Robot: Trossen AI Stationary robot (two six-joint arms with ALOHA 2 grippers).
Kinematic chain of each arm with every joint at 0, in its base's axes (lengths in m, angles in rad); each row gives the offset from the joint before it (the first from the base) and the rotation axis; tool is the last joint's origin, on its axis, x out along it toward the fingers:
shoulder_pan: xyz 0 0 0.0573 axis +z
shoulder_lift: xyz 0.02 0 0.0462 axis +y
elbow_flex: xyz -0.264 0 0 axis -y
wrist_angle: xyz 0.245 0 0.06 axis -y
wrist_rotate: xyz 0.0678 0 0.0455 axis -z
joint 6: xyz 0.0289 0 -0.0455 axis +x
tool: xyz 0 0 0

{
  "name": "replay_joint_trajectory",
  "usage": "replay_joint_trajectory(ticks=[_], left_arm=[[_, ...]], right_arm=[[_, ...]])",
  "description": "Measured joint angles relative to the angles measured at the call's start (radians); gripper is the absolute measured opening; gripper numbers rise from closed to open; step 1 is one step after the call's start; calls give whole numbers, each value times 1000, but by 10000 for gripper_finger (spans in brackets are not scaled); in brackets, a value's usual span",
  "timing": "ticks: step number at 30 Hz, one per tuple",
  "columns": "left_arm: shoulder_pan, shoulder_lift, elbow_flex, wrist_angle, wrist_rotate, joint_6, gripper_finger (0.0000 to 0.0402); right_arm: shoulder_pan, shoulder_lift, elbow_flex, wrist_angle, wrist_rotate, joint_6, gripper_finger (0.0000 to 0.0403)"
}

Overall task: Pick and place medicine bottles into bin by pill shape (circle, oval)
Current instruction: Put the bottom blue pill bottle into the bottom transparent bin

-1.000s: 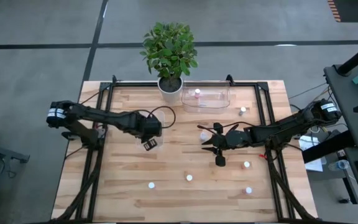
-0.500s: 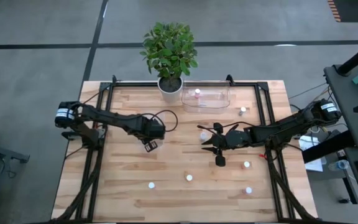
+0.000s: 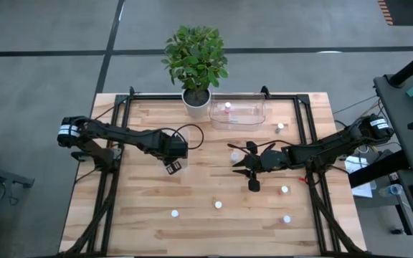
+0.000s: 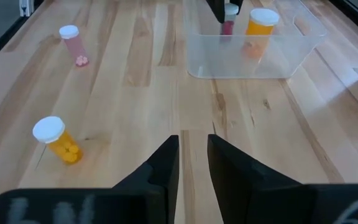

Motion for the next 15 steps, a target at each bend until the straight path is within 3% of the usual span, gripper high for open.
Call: replay_joint_trajectory(ticks=[15], left_arm=[[-27, -107, 13, 3, -44, -6, 119]], right_arm=[[0, -93, 0, -55, -9, 84, 73]])
